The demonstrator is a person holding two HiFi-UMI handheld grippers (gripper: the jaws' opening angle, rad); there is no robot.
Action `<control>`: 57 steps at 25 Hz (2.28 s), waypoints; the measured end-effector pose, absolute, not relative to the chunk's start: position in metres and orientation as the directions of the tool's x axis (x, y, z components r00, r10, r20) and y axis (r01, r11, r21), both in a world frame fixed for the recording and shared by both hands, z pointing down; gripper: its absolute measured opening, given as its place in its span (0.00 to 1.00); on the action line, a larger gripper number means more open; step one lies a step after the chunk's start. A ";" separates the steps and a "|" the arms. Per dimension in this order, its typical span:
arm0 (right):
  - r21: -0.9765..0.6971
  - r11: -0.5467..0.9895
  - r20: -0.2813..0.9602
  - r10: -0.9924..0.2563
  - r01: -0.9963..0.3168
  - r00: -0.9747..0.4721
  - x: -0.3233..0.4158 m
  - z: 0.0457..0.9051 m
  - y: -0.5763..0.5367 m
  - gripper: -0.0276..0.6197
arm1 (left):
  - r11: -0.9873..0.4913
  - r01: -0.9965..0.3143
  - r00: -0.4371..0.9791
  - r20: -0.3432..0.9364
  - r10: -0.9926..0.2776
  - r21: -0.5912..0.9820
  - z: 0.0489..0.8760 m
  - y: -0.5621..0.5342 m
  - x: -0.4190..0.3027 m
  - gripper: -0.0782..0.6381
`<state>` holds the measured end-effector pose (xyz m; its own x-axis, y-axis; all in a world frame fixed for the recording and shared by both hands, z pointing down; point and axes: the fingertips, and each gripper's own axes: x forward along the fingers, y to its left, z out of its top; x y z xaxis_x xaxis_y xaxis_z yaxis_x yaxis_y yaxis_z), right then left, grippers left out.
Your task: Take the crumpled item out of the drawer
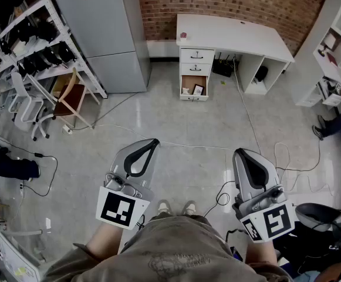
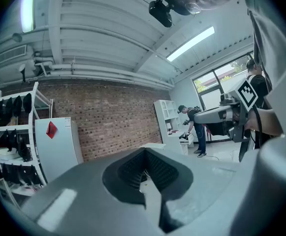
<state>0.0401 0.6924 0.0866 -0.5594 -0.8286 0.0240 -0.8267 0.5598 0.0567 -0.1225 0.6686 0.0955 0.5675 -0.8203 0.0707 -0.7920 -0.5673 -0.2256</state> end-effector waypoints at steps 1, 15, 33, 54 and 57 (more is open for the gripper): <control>0.055 0.551 0.020 -0.835 -0.833 -0.551 0.042 0.086 0.693 0.09 | -0.570 -0.790 0.570 0.072 -0.819 -0.227 0.095 0.669 -0.121 0.11; 0.074 0.504 0.037 -0.864 -0.861 -0.503 0.075 0.097 0.700 0.09 | -0.581 -0.777 0.580 0.082 -0.810 -0.242 0.101 0.679 -0.090 0.11; 0.026 0.511 0.063 -0.859 -0.859 -0.509 0.141 0.116 0.700 0.09 | -0.529 -0.826 0.531 0.045 -0.846 -0.196 0.106 0.681 -0.041 0.32; -0.010 0.545 0.130 -0.830 -0.838 -0.542 0.093 0.144 0.531 0.09 | -0.518 -0.827 0.505 0.116 -0.855 -0.218 0.135 0.497 -0.094 0.32; -0.015 0.542 0.152 -0.830 -0.840 -0.537 0.079 0.149 0.485 0.09 | -0.522 -0.820 0.499 0.154 -0.853 -0.235 0.143 0.448 -0.109 0.32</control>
<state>0.0785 0.4851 0.1487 -0.5373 -0.8295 0.1522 -0.8405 0.5416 -0.0151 -0.1089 0.4481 0.1433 0.4986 -0.8530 0.1541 -0.8202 -0.5218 -0.2346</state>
